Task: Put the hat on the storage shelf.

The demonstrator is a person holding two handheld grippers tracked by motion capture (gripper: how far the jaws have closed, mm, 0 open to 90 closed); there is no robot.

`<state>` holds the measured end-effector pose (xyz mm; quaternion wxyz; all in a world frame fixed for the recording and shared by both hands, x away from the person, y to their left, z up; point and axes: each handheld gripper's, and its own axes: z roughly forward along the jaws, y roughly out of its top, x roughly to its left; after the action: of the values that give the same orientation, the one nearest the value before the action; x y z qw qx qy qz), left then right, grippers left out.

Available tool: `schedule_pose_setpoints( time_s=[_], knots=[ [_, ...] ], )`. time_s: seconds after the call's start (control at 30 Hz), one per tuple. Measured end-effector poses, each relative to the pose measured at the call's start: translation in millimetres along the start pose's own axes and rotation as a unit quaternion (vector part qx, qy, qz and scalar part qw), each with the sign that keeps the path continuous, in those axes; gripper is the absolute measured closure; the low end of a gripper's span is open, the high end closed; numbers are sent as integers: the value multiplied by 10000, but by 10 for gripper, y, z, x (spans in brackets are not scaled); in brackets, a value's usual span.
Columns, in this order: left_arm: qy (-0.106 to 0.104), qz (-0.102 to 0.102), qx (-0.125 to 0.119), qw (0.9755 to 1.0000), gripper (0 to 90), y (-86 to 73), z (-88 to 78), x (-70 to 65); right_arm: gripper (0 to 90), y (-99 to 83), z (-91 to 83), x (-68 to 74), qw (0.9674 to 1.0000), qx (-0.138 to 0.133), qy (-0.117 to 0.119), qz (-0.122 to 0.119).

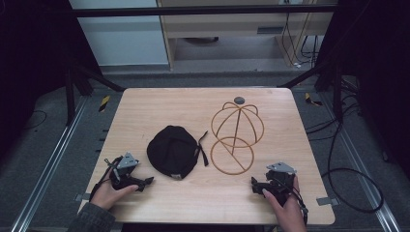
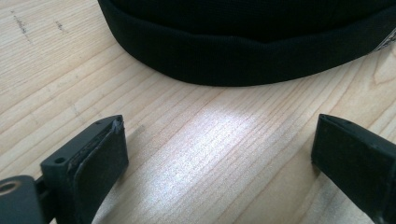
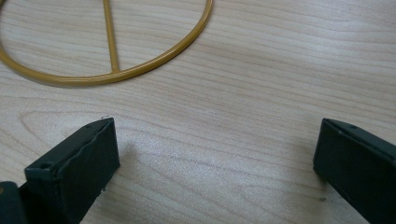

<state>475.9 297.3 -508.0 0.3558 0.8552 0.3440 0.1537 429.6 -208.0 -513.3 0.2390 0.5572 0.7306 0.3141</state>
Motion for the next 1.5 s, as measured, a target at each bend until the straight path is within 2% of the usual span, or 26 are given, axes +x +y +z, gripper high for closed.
schedule_pose_setpoints(
  time_s=[0.17,0.2,0.27,0.3,0.37,0.5,0.57,0.7,0.77,0.83,0.93,0.97,1.07,1.13,1.17,1.33,1.37,1.4,1.43,1.5],
  knots=[
    [-2,9,131,9999,28,20,-11,-1,4,0,0,0,10000,-2,3,4],
    [-31,46,228,9997,33,31,-30,2,3,0,-1,-1,10000,0,4,-5],
    [-91,16,247,9997,63,40,-55,1,4,0,0,1,10000,-4,0,6],
    [-176,-83,158,9997,62,43,-86,-7,3,0,0,-1,10000,0,4,-3],
    [-252,-135,176,9994,59,48,-106,-29,3,0,0,0,10000,-2,3,3],
    [-358,-114,205,9991,65,67,-124,-75,4,0,-1,-1,10000,1,4,-4],
    [-462,-173,140,9987,67,99,-159,-108,3,0,0,0,10000,-2,3,3],
    [-502,-137,106,9986,71,146,-188,-141,4,0,0,0,10000,-1,0,-1],
    [-460,-9,137,9988,70,241,-221,-181,3,0,0,0,10000,0,0,1],
    [-454,16,147,9989,69,270,-229,-191,4,0,0,-1,10000,0,3,-5],
    [-428,145,273,9986,69,477,-267,-206,3,0,0,0,10000,-1,0,-4],
    [-428,145,273,9986,69,477,-267,-206,3,0,0,0,10000,-1,0,-4],
    [-301,410,401,9979,68,695,-294,-212,3,0,0,0,10000,-1,1,-1],
    [-299,473,456,9974,61,847,-296,-201,4,0,0,0,10000,-1,1,0],
    [-299,473,456,9974,60,847,-296,-201,4,0,0,0,10000,-1,1,0],
    [-239,644,722,9950,60,1104,-270,-164,3,0,0,0,10000,-2,1,1],
    [-184,738,729,9944,60,1183,-277,-163,4,0,0,0,10000,-2,2,0],
    [-184,738,729,9944,59,1183,-277,-163,3,0,0,0,10000,-1,2,2],
    [-148,785,714,9942,59,1248,-280,-162,3,0,0,0,10000,-1,2,2],
    [-222,774,703,9943,58,1349,-290,-160,4,0,0,0,10000,-2,2,2]
  ],
)
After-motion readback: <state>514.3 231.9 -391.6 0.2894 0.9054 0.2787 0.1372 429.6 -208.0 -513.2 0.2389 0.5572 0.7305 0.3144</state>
